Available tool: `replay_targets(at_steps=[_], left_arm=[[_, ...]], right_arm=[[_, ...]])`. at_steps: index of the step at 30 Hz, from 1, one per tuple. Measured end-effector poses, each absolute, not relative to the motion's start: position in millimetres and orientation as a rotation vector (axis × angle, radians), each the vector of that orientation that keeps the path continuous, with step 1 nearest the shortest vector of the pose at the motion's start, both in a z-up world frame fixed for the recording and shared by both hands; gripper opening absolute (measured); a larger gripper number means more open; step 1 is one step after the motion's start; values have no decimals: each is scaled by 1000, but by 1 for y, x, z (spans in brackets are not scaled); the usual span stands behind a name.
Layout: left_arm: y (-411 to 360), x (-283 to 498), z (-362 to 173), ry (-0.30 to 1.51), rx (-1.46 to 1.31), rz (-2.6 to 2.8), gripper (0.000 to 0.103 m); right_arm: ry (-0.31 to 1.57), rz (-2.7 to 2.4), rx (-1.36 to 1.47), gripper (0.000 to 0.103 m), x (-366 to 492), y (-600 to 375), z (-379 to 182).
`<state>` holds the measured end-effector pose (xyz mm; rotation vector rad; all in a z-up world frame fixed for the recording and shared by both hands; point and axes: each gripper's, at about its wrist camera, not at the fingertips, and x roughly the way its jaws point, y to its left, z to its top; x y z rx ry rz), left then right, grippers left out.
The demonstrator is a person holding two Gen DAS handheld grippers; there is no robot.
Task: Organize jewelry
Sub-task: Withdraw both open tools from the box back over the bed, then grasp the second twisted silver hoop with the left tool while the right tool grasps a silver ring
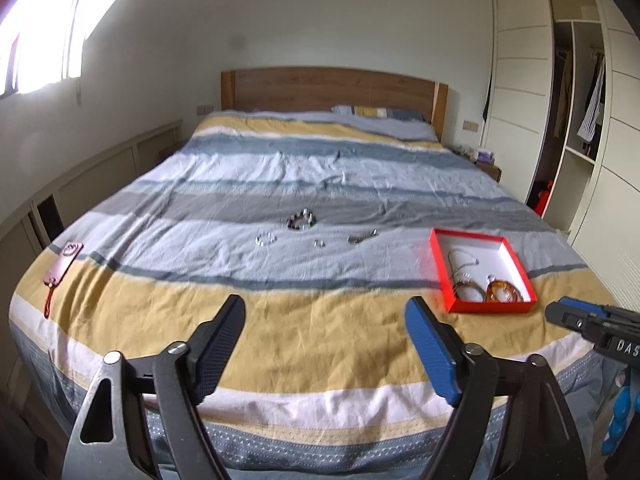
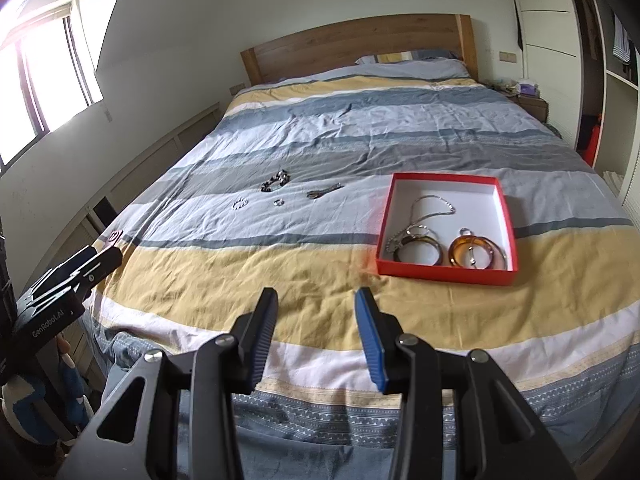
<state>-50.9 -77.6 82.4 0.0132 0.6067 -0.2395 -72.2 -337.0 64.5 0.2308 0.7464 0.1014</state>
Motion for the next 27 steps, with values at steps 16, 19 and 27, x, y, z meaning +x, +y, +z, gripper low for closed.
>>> replay_targets(at_steps=[16,19,27], left_arm=[[-39,35,5,819,3,-160,84],[-37,56,-3,835,0,-152,84],[-34,149,-26,869,4,-155,82]], right_arm=[[840,186,183,38,4,-319,25],[860,206,173,38,27,-315,15],[900,273,161,38,114,-300,-9]])
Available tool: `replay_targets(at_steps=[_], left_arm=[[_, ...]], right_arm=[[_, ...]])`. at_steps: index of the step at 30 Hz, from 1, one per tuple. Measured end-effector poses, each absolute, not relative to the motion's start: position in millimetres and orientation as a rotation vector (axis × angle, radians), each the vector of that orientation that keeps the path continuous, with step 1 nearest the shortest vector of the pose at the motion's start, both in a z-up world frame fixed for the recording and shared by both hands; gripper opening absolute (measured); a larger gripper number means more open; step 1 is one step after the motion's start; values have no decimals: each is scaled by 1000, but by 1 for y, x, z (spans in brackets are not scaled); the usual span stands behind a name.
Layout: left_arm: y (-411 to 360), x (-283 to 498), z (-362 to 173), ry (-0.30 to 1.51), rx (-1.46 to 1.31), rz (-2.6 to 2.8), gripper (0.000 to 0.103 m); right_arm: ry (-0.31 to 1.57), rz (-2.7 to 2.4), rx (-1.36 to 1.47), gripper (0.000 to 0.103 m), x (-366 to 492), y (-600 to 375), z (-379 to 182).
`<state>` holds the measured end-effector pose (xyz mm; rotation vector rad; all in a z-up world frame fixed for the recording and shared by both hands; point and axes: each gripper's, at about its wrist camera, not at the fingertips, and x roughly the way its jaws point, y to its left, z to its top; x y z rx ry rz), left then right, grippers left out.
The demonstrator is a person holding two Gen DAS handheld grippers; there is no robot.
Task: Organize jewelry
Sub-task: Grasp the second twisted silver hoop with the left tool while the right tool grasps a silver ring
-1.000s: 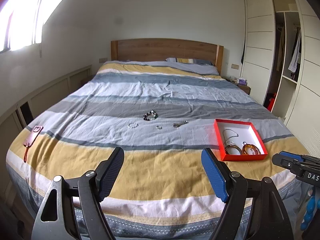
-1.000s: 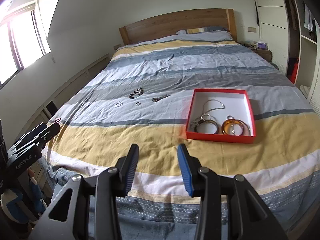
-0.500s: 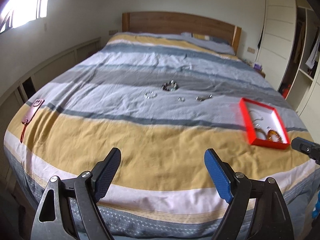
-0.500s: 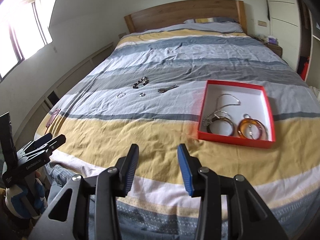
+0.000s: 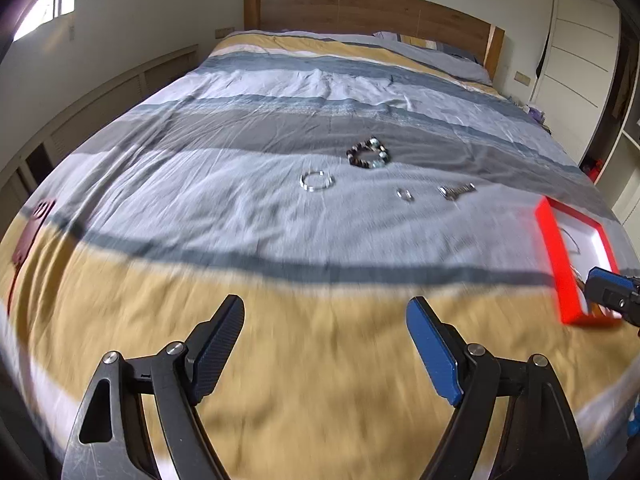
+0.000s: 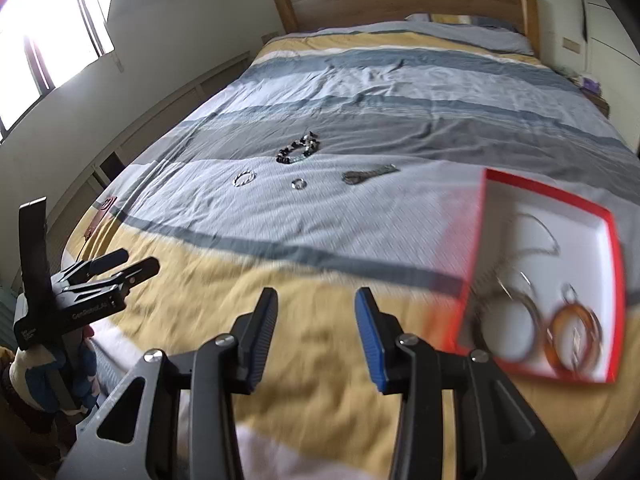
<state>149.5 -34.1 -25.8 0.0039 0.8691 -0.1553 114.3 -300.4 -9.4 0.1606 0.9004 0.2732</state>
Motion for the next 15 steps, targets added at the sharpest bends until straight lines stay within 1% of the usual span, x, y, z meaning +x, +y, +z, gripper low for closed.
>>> replay_targets(at_steps=[8,15], left_arm=[[-31,252,-51,873,4,-177,82],[-33,308,-79,882,11,-207,82]], right_arm=[[941,339,132,38,212,-270,-44],[980,376,125,38,282,-242,-87]])
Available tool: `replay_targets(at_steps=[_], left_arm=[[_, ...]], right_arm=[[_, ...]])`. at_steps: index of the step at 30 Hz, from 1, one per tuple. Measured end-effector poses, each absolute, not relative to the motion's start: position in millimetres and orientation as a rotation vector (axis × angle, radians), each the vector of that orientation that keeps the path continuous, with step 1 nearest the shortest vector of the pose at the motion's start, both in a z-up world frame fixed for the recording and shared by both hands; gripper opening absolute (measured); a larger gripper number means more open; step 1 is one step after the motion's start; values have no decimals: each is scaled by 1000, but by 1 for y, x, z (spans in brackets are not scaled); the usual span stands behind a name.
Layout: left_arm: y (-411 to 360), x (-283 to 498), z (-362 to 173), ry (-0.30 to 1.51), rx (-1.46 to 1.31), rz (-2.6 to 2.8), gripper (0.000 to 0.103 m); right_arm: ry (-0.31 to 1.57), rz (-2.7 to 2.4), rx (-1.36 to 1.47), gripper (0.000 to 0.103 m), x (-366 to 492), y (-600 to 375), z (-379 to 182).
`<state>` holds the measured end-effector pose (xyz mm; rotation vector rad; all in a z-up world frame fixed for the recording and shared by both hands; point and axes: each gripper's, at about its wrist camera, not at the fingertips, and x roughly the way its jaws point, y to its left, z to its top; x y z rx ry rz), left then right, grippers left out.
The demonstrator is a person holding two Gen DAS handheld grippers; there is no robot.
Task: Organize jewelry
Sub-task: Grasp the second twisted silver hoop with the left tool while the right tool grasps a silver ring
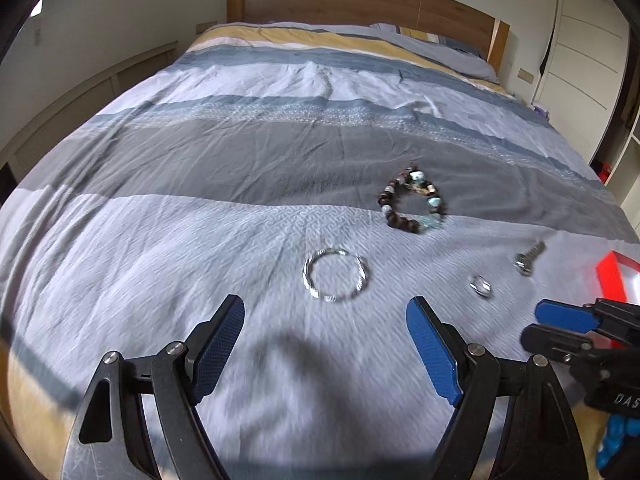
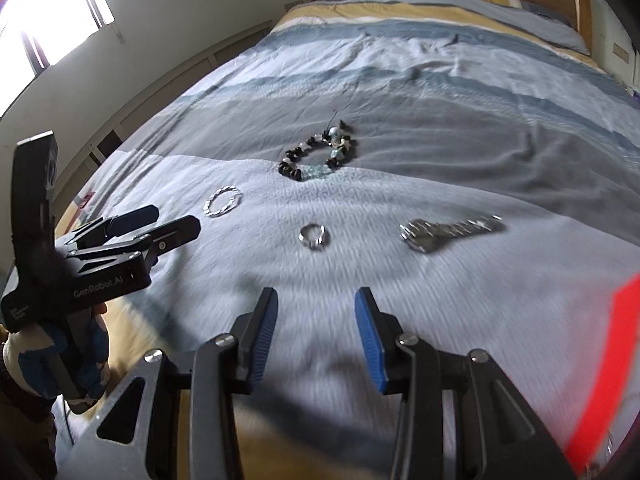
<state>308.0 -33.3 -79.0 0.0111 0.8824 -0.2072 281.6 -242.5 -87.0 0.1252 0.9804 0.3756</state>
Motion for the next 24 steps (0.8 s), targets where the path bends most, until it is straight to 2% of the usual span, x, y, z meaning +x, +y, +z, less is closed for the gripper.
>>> replay_targets(at_steps=[7,11,14,16,17,18,24], left_arm=[[-37,336,-103,904,5,-218,75],[-38,341,-107,911,-3,-222,66],[-43,340,-110,910,14,-236,56],[-45,341,-110,911,19,-247,49],[-46,340,-109,910,20,-255,42],[-46,340,-109,909,20,-260,40],[-45,321,-101,906,3,-281,40]], right_arm=[[974,380,144,38,317,-233,-109],[962,385,133,37,323,-228,-112],[957,385,95,31,323,-221,-114],[959,388,83,18,324,-217,-115],[961,390,76,18,325,-215,-115],[963,389,70,18,326,-214,-116],[966,388,76,18,316,-214,-110]])
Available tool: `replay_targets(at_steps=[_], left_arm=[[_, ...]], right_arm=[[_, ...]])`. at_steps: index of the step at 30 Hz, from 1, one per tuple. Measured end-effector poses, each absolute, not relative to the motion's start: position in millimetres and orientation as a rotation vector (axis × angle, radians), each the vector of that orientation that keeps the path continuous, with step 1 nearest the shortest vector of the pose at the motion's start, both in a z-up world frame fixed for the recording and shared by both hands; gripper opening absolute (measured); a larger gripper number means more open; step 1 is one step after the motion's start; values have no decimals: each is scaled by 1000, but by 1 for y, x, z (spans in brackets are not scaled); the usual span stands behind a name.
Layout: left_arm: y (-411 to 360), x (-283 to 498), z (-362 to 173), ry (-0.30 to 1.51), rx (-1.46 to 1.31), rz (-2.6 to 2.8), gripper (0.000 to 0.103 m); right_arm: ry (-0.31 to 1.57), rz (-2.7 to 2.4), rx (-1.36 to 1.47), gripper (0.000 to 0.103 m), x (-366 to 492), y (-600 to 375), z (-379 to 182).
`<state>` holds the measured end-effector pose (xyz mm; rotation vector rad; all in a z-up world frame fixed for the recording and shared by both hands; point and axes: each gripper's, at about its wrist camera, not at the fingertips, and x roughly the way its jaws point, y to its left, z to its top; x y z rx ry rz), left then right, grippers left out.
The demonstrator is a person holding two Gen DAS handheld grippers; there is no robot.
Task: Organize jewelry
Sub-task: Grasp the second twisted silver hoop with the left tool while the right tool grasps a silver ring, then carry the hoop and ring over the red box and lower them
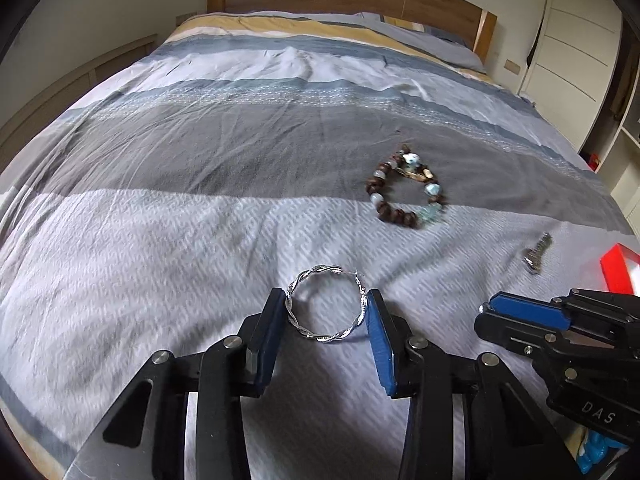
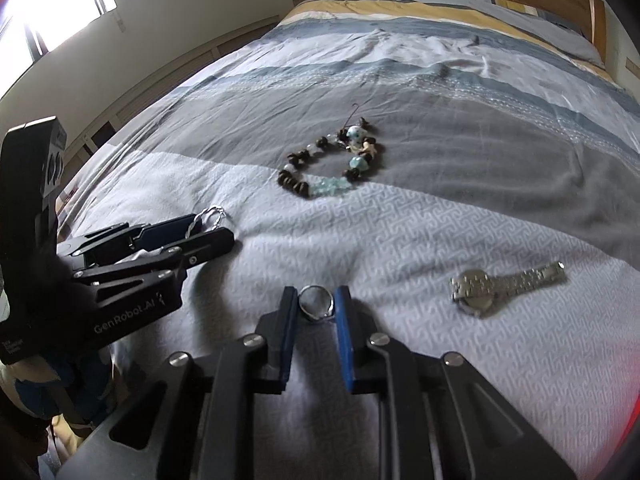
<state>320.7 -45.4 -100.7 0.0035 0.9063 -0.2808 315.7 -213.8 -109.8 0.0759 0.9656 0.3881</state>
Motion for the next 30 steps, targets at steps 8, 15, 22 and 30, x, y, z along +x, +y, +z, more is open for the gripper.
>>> replay_targets(at_steps=[8,15,22,30], left_arm=[[-52,266,-78,920,20,-313,40],[-56,204,-40,885,49,-340,40],[-72,152,-1,825,58,-381,40],[-113,99,44,741,104,-455,40]], right_arm=[[970,424,73,17,256,-216,-87],[938,386,75,17,191,-235,-50],[870,299,87,17,131,-269,-8],[775,208,123,17,69,-309,31]])
